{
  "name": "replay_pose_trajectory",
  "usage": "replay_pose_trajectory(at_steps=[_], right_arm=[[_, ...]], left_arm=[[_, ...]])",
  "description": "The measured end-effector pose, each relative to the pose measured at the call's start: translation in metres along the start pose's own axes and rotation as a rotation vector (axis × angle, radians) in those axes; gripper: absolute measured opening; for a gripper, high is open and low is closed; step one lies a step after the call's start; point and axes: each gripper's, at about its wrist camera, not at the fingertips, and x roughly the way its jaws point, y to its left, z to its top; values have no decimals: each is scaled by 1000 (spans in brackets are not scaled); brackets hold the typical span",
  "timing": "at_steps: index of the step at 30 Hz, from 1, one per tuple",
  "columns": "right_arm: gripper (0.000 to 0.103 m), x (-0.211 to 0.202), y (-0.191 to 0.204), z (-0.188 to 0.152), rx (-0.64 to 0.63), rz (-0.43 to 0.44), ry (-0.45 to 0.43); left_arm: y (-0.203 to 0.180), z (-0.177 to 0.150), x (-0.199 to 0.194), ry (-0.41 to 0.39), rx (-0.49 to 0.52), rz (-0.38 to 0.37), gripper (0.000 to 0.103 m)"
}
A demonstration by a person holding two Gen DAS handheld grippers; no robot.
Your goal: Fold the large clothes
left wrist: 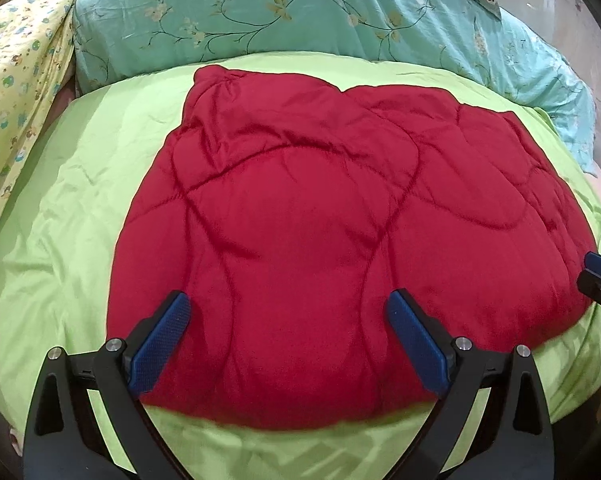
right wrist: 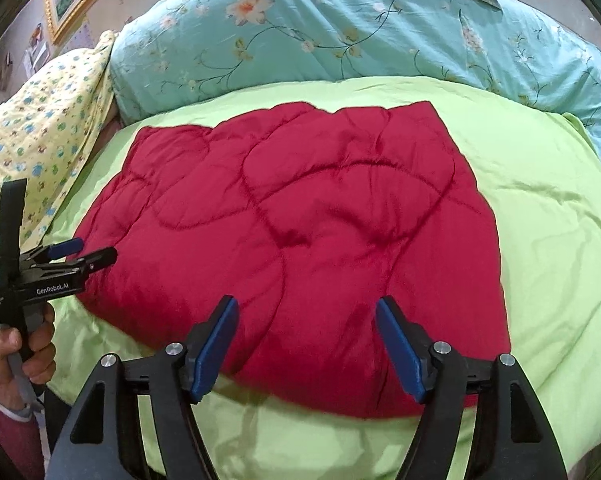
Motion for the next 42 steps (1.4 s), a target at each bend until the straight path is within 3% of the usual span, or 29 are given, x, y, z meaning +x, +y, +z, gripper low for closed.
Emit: replay_pose_trajectory(at_steps=[4, 15, 22, 27, 42], right_arm=[[89, -8, 7, -14, -19, 12, 21], [98, -27, 24, -48, -82, 37, 80], [99, -49, 42, -48, -155, 35, 68], [103, -74, 50, -34, -179, 31, -12], [103, -22, 49, -23, -112, 25, 61]], left_arm=[[-2, -15, -14, 6, 12, 16, 100], [-11, -55, -40, 43, 43, 68, 100], [-15, -49, -78, -38, 62, 71, 100], [-18, -37, -106, -103, 79, 53, 100], [-33, -32, -69, -37, 92, 68, 100]])
